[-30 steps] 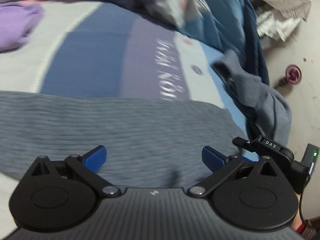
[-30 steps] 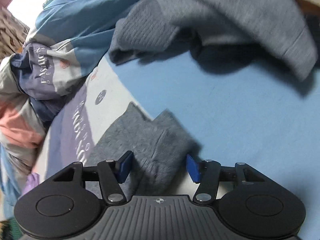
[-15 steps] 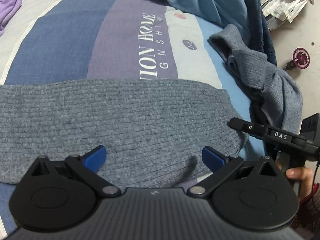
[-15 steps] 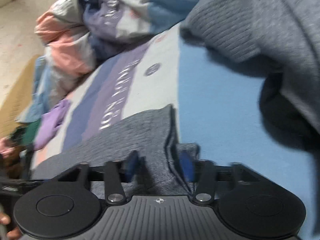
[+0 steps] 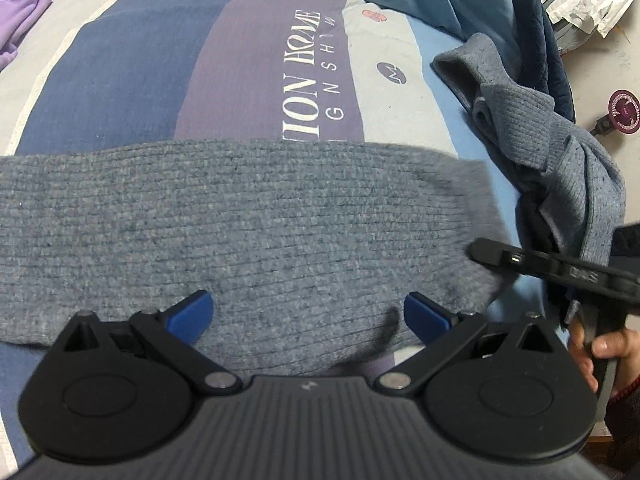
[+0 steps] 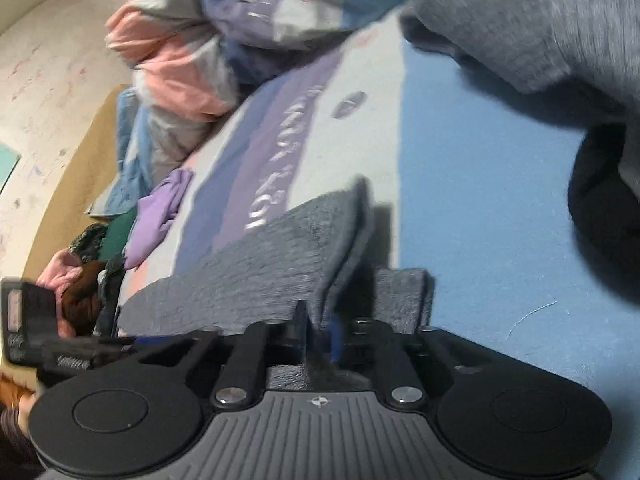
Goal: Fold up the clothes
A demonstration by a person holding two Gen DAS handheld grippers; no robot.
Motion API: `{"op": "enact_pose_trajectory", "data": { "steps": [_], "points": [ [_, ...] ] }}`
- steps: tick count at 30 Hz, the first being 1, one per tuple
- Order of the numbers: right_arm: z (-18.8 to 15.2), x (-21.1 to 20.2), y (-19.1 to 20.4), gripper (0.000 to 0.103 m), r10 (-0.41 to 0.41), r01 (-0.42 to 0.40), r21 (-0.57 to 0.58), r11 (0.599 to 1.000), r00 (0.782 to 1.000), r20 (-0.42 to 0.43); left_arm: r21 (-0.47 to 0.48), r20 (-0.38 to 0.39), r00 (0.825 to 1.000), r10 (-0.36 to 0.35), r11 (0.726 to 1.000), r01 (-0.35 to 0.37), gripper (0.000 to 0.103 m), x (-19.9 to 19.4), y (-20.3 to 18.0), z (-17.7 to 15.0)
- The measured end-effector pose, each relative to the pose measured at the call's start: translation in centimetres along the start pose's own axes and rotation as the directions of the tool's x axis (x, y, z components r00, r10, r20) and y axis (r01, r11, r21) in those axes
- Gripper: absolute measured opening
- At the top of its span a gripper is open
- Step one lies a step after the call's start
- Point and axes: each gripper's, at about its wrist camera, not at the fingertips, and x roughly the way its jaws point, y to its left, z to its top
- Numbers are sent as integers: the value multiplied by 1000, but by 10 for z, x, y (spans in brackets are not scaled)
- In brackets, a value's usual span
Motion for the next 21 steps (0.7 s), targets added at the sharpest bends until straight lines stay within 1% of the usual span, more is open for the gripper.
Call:
{"op": "enact_pose_trajectory", "data": {
  "steps": [3,8,9,10,12,15,17,18,19,21],
  "points": [
    [-12,-25,4,9,31,-32,9,999,998,49,-8,-8,1000,-8,1000,8,103,-4,1,1],
    [-41,-49,1,9,4,-7,71,997,999,38,0,-20,999,-25,1000,25,103,-14,-1,-3],
    [-48,-51,-2,9,-14,12,83,996,1000,27,2,-23,999,-31,1000,32,103,-14,-1,-4],
    [-55,-48,-7,9,-51,51,93,994,999,3,5,-30,999,-31,1000,31,103,-12,-2,-4],
    [-68,-42,-11,10,-114,116,71,991,993,-36,11,-45,999,-30,999,30,103,-7,-3,-6],
    [-74,-41,-6,11,-148,149,21,989,988,-45,27,-70,997,-25,999,27,103,6,-5,-6],
    [-71,-43,0,14,-168,168,9,986,985,-50,65,-85,996,-4,998,9,103,16,-10,-8],
    [-69,-44,2,18,-182,183,5,983,982,-55,97,-97,995,19,995,-10,103,21,-14,-11],
    [-66,-47,4,25,-204,204,7,979,978,-50,137,-100,994,46,990,-32,103,25,-20,-14],
    [-62,-59,8,30,-240,240,35,970,971,-4,225,-93,991,101,971,-78,103,31,-33,-23]
  ]
}}
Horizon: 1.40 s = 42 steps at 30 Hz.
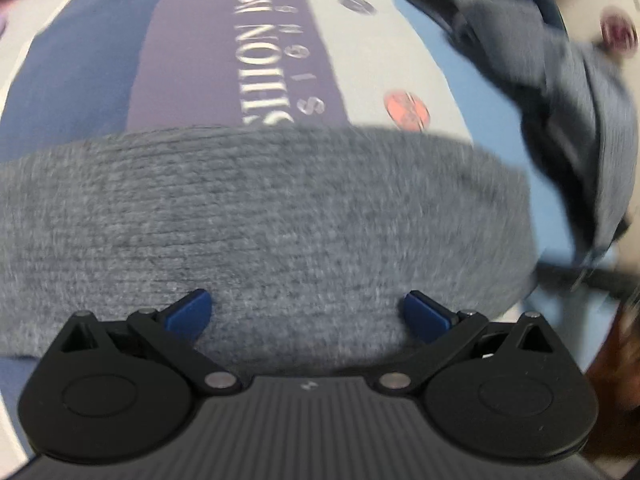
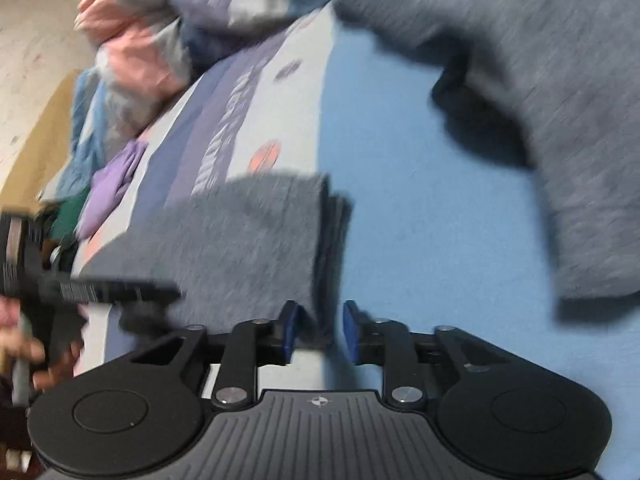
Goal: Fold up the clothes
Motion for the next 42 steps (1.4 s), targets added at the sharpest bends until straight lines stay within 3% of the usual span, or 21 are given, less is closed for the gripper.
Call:
{"op": "enact_pose_trajectory", "data": {
  "steps": [3,5,9,11,14,15,17,18,21,23,24,26,29,32,34,36,37,38,40,41,42],
  "points": [
    [-4,-13,-3,49,-6,-2,110,994,998,68,65,25,998,54,996,-56,103,2,-14,-14],
    [-17,-12,0,50,-8,-6,180,984,997,81,41,57,997,50,998,-52,103,-8,-14,-18],
    [-43,-9,5,50,-7,-29,325,945,994,109,0,171,985,-36,999,36,103,-40,-3,-33],
    [-57,4,8,51,22,-87,428,900,988,154,1,219,974,-63,998,64,103,-54,2,-42],
    [-69,29,12,58,28,-161,567,808,971,236,14,225,965,-135,991,136,103,-58,8,-51],
    [-71,37,13,56,22,-183,605,775,965,263,23,206,965,-161,987,159,103,-54,7,-50],
    [-69,47,16,24,-19,-192,659,727,954,299,68,161,969,-187,982,178,103,-46,4,-51],
    [-65,48,19,16,-41,-189,665,723,948,315,106,135,973,-187,979,173,103,-42,2,-52],
    [-41,27,40,14,-34,-212,545,811,913,406,148,101,974,-204,971,188,103,-39,3,-57],
    [-27,9,58,14,7,-231,430,873,887,462,161,128,957,-261,958,239,103,-54,7,-60],
    [-23,7,61,14,4,-217,406,888,885,465,153,132,950,-283,953,262,103,-58,12,-61],
    [-24,23,50,14,-70,-135,451,882,910,409,137,142,935,-325,942,307,103,-65,20,-63],
    [-24,48,34,14,-179,-7,509,861,931,317,96,94,952,-290,955,282,103,-57,38,-69],
    [-27,51,36,15,-217,28,507,861,923,318,63,141,958,-250,968,243,103,-68,69,-76],
    [-27,47,46,22,-251,67,492,868,914,318,14,174,961,-213,977,214,103,-78,97,-81],
    [-26,41,58,33,-335,162,481,862,894,299,-34,196,968,-160,985,169,103,-85,127,-83],
    [-27,37,69,40,-401,236,470,851,869,290,-59,206,970,-133,987,147,103,-89,142,-83],
    [-30,32,83,43,-478,324,451,832,830,286,-86,215,970,-116,987,137,103,-91,158,-83],
    [-36,24,115,44,-558,429,396,812,769,312,-148,232,968,-94,980,131,103,-94,189,-83],
    [-39,23,130,44,-549,434,360,826,766,334,-185,238,967,-95,973,141,103,-93,204,-81],
    [-44,24,143,44,-488,390,314,866,797,355,-221,244,965,-95,963,151,103,-93,219,-79]
  ]
}}
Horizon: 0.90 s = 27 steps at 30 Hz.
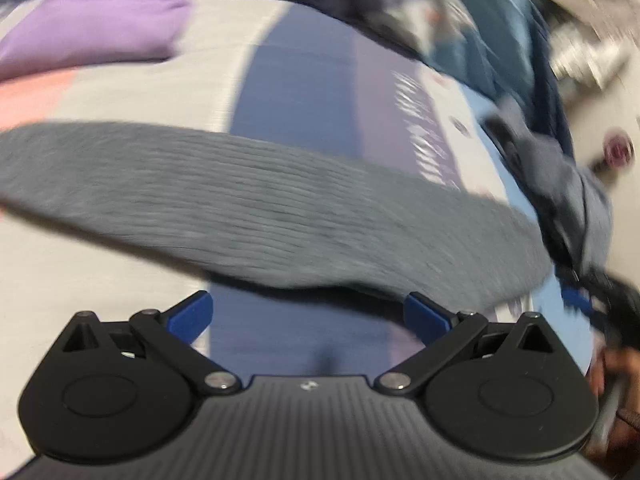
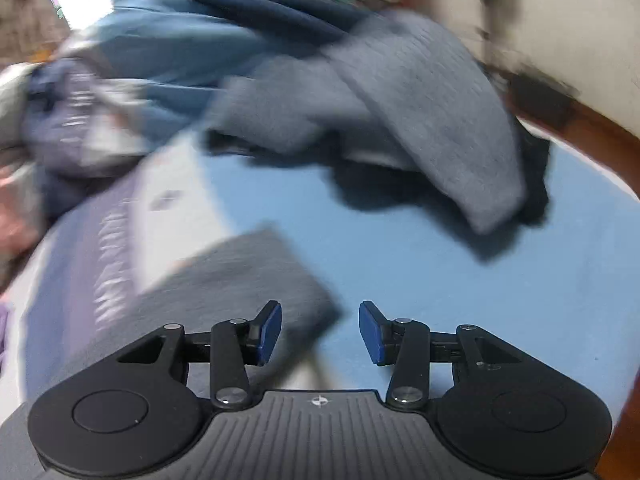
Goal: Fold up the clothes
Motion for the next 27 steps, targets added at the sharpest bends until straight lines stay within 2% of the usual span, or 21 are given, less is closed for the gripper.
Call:
{"op": "enact_pose_trajectory", "data": {
  "steps": [2,3,5,6,7,10,12,14,15,16,17,21,23,25,26,27],
  "points": [
    [-13,-12,24,44,158,-159,-51,986,987,-29,-75,8,1000,1,997,0,103,2,23,6],
    [-21,-11,42,44,262,-267,-63,962,961,-86,-108,10,1000,2,994,-1,103,3,31,8],
    [-37,-6,74,44,435,-448,-28,894,880,-193,-178,26,999,-20,984,24,103,1,47,10],
    [-46,-3,89,41,500,-515,-3,857,833,-236,-194,35,999,-29,980,35,103,-2,52,10],
    [-54,1,103,40,539,-559,0,829,799,-264,-209,44,998,-38,977,46,103,-5,57,10],
    [-74,13,147,42,549,-598,-94,796,778,-305,-191,42,998,-43,980,50,103,-5,63,11],
    [-92,36,174,43,534,-617,-121,778,750,-390,-185,36,998,-46,981,52,103,-5,67,11],
    [-116,64,201,39,513,-652,-103,751,675,-531,-190,33,999,-26,981,31,101,-8,69,8],
    [-129,71,209,26,507,-669,-104,736,646,-571,-197,31,999,18,980,-12,103,-11,71,8],
    [-136,74,218,18,491,-674,-125,728,640,-591,-202,32,999,15,979,-8,103,-14,76,9],
    [-138,74,224,17,486,-674,-147,724,650,-584,-207,33,999,11,978,-4,103,-18,82,10],
    [-110,52,210,19,573,-672,-100,734,692,-439,-159,51,998,32,987,-24,103,-33,95,19],
    [-88,50,200,27,551,-635,-139,760,742,-382,-129,59,998,29,991,-21,103,-35,97,27],
    [-68,66,191,46,504,-604,-164,780,761,-409,-106,68,998,14,994,-7,103,-33,93,35],
    [-59,74,186,47,480,-589,-176,789,769,-422,-81,59,998,3,997,2,103,-28,87,39],
    [-51,83,181,43,454,-575,-199,794,777,-436,-56,50,999,-8,998,11,103,-23,81,44]
  ]
}}
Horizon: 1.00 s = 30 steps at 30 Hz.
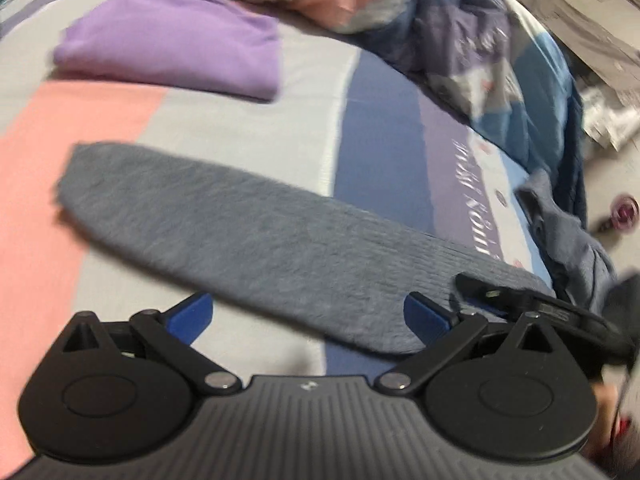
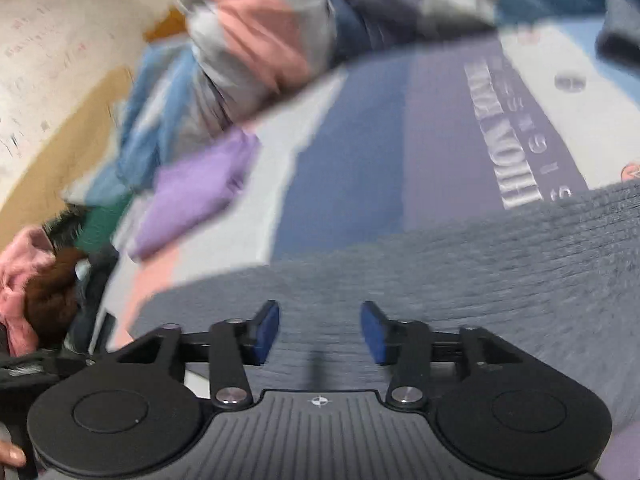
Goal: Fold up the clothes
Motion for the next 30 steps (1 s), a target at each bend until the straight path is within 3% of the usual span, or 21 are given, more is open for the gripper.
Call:
{"op": "enact_pose_trajectory", "data": {
  "steps": [2,3,5,8,9,12,14,16,20,22,24,26,28,29,30],
  "points": [
    [9,6,-21,10,-51,48,-61,997,998,-44,65,-23,1000,-21,998,23,103,14,-13,6],
    [14,5,-31,0,-94,90,-83,992,995,-46,105,-37,999,-32,994,35,103,23,-21,8],
    [22,-11,-57,0,-185,185,-21,983,983,20,194,-59,998,1,981,10,103,44,-33,13],
    [31,-36,-88,0,-263,260,53,964,963,62,216,-66,991,113,972,-97,103,63,-28,22],
    [35,-38,-85,5,-257,257,4,966,964,66,223,-68,986,150,966,-132,103,69,-26,25],
    [40,-38,-59,49,-208,219,-276,936,976,70,228,-52,993,109,969,-95,103,58,-24,37],
    [40,-31,-36,52,-170,176,-511,842,984,59,268,-55,994,89,961,-72,103,51,-28,45],
    [42,-17,-19,52,-149,116,-671,732,989,8,313,-71,995,76,949,-50,103,48,-35,49],
    [42,8,-6,51,-168,-9,-843,538,979,-118,379,-100,994,47,926,-6,103,41,-51,49],
    [46,18,-3,49,-181,-57,-876,478,970,-161,432,-118,991,60,902,-3,103,44,-62,48],
    [52,25,-3,49,-179,-108,-882,459,961,-211,495,-141,987,78,869,3,103,50,-71,44],
    [59,30,-5,45,-174,-156,-868,471,948,-265,552,-153,984,87,834,12,103,58,-82,38],
    [65,34,-6,41,-172,-190,-855,482,937,-304,579,-164,983,79,815,31,103,61,-91,38],
    [68,35,-7,36,-167,-204,-846,493,932,-322,584,-169,983,75,811,39,103,61,-94,37],
    [71,35,-7,21,-160,-218,-833,509,927,-340,589,-174,982,70,807,46,103,60,-97,36]
  ]
}}
